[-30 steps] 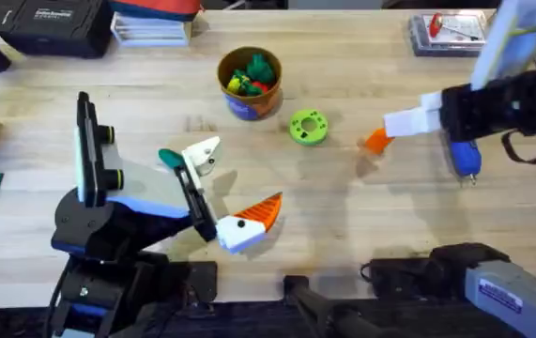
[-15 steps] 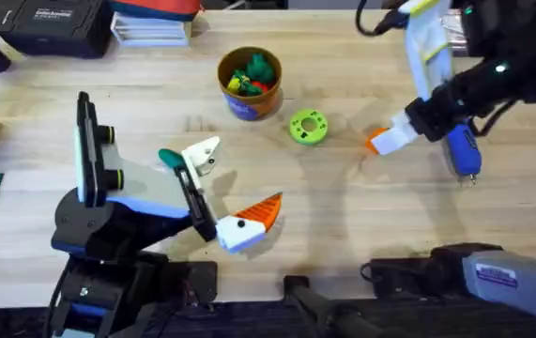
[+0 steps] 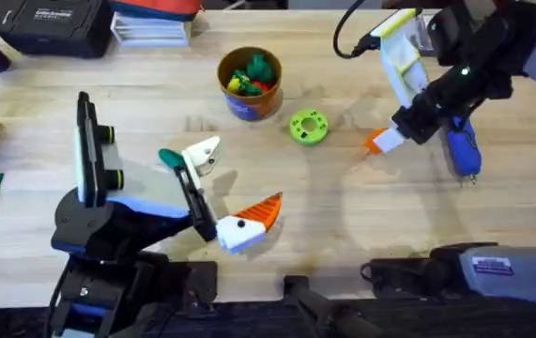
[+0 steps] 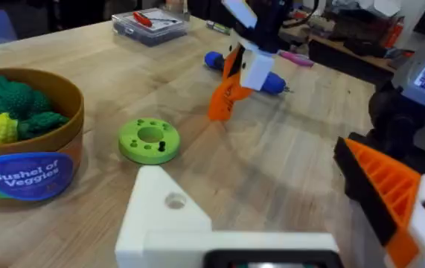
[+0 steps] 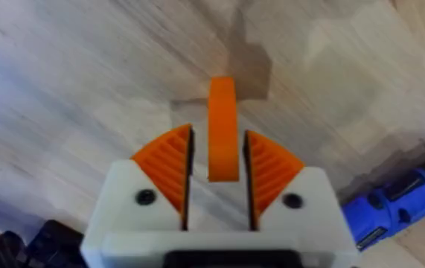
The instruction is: Pick up the gripper from the table and insert it into the empty holder that is missing its gripper. Then pick up a screw, insert it into the mounting hole, and use the screwdriver to tighten it. Finally, clean up the table by picking up the vegetable and placing it into the bucket.
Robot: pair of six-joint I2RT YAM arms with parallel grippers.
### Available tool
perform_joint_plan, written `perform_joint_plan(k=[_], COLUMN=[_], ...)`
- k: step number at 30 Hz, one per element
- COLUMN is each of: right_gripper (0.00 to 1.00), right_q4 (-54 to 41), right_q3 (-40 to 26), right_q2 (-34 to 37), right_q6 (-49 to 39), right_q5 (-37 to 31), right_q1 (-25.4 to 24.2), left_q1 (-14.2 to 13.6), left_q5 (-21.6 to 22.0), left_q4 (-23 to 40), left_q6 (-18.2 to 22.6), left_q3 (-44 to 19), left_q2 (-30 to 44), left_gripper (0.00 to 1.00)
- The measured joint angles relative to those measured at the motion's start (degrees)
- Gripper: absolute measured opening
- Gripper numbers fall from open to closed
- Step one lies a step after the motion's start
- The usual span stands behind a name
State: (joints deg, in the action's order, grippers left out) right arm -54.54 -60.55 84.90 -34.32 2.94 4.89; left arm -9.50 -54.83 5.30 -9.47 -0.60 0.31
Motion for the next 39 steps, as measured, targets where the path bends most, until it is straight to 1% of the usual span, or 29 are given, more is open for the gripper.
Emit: perform_joint_plan(k=[2,6,7,12,16,18,21,24,27,29,31,33,35,39], right_gripper=[0.298,0.035,0.015,0.012,0.010,0.010,0.009,0.009,0.009,0.009,0.009,0.009,0.009,0.009], right_q4=[0.60,0.88,0.84,-2.55,-6.00,-6.47,-7.25,-7.22,-6.95,-6.00,-3.97,-0.95,4.29,18.44], right_q3=[0.00,-0.05,-0.11,-1.40,-4.80,-6.15,-6.92,-7.23,-7.23,-6.50,-3.67,0.90,6.50,17.88], right_q2=[0.02,0.02,0.02,-0.62,-5.23,-9.74,-19.44,-29.48,-38.16,-41.71,-43.83,-44.17,-43.41,-40.47], right_q6=[-0.04,-0.20,-0.16,1.99,4.73,6.17,8.26,10.61,14.32,16.96,20.73,25.72,31.00,43.68], right_q5=[-0.11,-0.15,-0.15,-0.15,-0.15,-0.13,0.15,2.15,6.37,9.61,13.70,18.64,24.64,37.35], right_q1=[-0.02,-0.02,-0.02,-0.02,-0.02,-0.02,-0.08,-0.75,-1.96,-2.19,-2.19,-2.19,-2.19,-2.04], left_q1=[0.00,0.00,0.00,0.00,0.00,0.00,0.00,0.00,0.00,0.00,0.00,0.00,0.00,0.00], left_q5=[0.00,0.00,0.00,0.00,0.00,0.00,0.00,0.00,0.00,0.00,0.00,0.00,0.00,0.00], left_q4=[0.00,0.00,0.00,0.00,0.00,0.00,0.00,0.00,0.00,0.00,0.00,0.00,0.00,0.00], left_q6=[0.00,0.01,0.02,0.00,0.00,0.00,0.00,0.00,0.00,0.02,0.00,0.00,0.00,0.00], left_q3=[0.00,0.00,0.00,0.00,0.00,0.00,0.00,0.00,0.00,0.00,0.00,0.00,0.00,0.00], left_q2=[0.01,-0.01,-0.01,0.01,0.00,-0.01,0.01,0.00,-0.01,-0.01,0.01,0.00,-0.01,-0.01], left_gripper=[0.986,0.986,0.986,0.986,0.986,0.986,0.986,0.986,0.986,0.986,0.986,0.986,0.986,0.986])
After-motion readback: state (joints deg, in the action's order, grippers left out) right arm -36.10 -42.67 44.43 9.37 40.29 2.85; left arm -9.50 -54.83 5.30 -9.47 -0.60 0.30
